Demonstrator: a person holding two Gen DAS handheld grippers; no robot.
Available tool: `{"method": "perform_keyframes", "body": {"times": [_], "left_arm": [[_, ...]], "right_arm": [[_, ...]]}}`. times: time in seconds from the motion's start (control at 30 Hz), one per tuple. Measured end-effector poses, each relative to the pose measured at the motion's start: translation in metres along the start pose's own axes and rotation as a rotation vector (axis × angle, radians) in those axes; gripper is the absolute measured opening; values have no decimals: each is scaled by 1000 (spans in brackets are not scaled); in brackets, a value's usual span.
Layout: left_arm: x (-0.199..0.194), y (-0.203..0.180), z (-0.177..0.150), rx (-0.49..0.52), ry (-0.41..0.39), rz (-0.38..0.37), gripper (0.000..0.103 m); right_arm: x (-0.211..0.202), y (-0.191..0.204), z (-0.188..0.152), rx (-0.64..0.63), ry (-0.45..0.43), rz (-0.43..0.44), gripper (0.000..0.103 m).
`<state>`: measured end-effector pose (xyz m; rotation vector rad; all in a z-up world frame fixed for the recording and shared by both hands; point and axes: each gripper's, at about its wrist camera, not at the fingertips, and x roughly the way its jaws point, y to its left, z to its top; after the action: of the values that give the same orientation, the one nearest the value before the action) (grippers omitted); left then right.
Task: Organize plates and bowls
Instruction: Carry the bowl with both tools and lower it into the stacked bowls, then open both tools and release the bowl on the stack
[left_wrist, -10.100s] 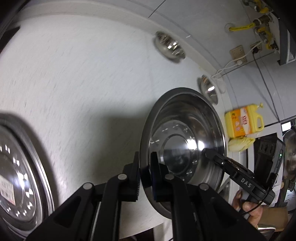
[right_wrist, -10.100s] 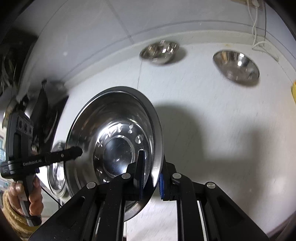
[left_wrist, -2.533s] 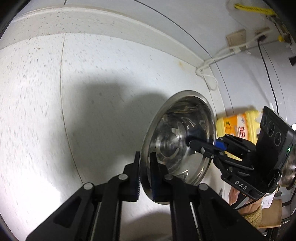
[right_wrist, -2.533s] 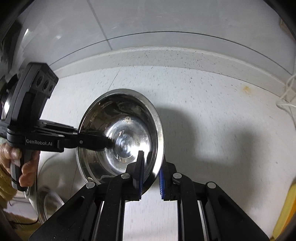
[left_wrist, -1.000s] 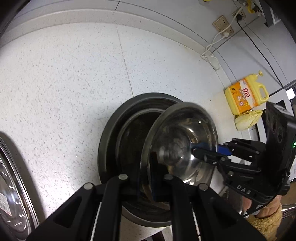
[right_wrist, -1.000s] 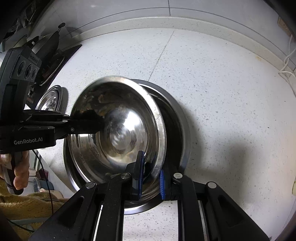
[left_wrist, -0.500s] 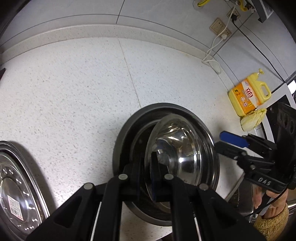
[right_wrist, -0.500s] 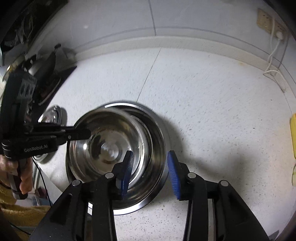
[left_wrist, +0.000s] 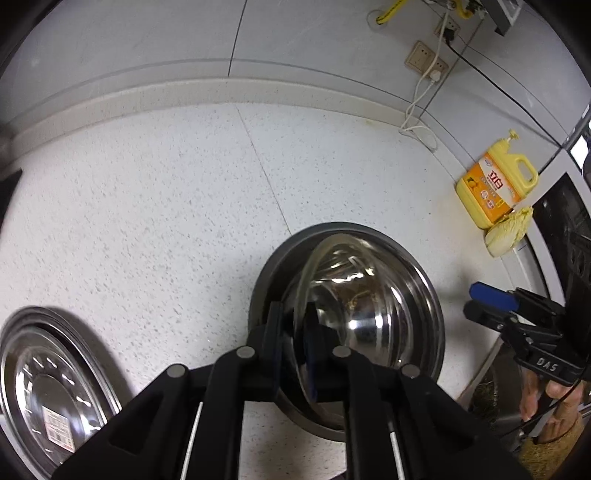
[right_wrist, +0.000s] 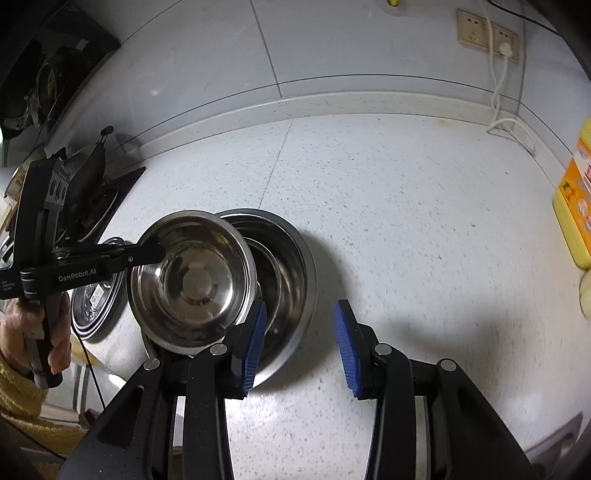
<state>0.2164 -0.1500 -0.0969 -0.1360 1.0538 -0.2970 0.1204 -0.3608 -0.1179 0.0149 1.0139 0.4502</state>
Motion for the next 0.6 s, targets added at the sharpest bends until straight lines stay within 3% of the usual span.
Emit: {"method": "perform_keyframes", "body": {"times": [0.17,0.4,0.6], "left_arm": [[-15,0,1,18,-47,20,12],[-43,28,-9,-79,-79,1,12],[-38,56,-23,-207,-24,-76,12]], "right_arm": [[-8,-5,-8,31,-15,-4,34],[-15,-10,-15,59,-30,-23,38],[-15,-16,-22,94,-28,-29,39]]}}
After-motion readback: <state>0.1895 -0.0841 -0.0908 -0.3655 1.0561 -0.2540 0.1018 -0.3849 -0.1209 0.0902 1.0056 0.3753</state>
